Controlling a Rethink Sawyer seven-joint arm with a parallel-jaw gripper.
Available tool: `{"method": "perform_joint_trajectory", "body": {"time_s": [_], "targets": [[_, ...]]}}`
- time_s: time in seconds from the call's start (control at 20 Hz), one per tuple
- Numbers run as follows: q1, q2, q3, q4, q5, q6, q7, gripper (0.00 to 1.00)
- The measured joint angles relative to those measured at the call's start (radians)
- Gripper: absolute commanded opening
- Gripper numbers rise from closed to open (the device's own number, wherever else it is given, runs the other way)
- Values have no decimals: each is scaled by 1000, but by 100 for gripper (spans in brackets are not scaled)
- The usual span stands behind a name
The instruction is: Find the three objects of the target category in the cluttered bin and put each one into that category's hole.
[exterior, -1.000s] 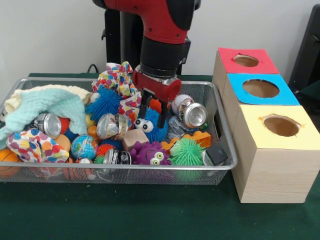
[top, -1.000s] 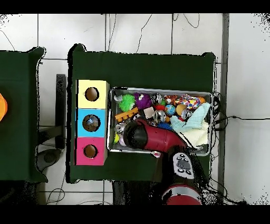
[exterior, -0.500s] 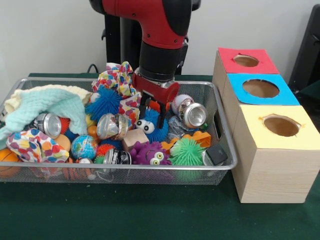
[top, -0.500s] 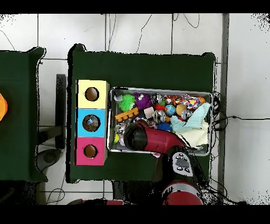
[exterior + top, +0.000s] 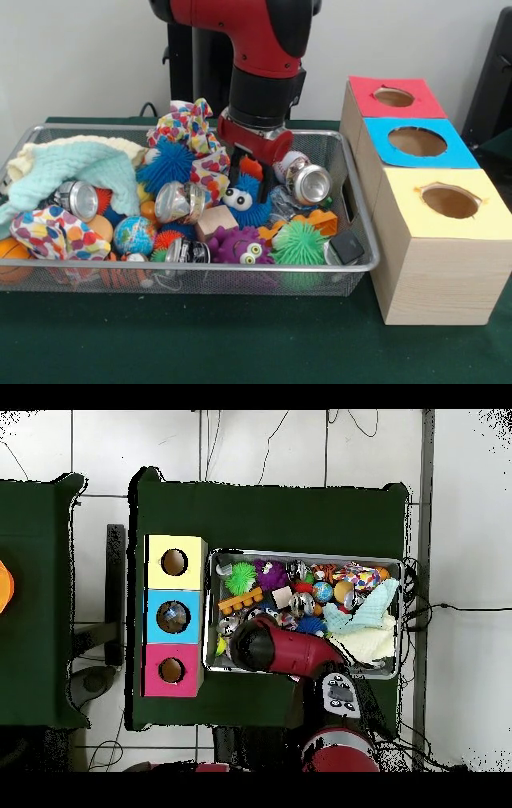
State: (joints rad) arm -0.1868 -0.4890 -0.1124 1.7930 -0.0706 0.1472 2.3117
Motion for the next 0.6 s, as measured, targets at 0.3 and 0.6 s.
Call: {"method": "perform_joint_trajectory", "body": {"time_s": [0.3,0.6], "targets": [[17,-5,0,33,0,0,0,100],[49,-8,0,50,5,0,0,100]]}}
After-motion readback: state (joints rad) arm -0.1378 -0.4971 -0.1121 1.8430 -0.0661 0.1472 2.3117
